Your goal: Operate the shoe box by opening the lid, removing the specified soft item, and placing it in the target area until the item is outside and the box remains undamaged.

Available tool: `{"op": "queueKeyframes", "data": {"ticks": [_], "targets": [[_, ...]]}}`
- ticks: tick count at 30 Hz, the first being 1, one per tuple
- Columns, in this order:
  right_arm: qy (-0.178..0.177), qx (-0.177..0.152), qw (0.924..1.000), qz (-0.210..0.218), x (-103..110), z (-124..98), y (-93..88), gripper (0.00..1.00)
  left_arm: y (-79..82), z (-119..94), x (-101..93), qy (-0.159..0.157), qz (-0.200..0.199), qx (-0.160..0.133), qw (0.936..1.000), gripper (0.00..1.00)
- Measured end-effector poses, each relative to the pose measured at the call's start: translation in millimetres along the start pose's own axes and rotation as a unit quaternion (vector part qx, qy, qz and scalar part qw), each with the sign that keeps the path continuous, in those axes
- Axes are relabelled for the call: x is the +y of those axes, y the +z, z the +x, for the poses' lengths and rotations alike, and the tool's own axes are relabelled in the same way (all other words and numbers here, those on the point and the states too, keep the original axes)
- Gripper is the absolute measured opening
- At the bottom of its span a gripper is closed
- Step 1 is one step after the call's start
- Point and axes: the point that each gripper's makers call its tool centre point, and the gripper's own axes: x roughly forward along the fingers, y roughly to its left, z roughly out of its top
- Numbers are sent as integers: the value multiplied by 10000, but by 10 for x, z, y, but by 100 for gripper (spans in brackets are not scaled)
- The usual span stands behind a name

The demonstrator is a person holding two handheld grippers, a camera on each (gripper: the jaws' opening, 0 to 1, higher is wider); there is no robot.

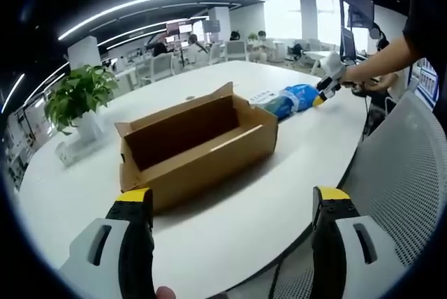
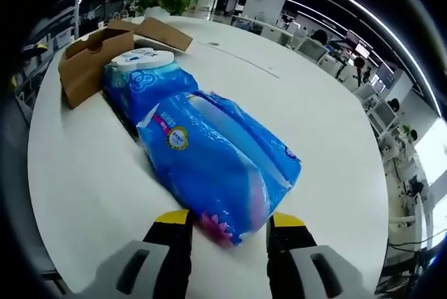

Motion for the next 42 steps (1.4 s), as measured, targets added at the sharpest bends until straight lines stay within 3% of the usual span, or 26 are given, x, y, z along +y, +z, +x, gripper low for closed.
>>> {"op": "queueKeyframes", "data": {"ticks": [42], "targets": [[67,24,10000,20,-79,89,61,36,-8,-3,44,99,4,21,9999,94]]}}
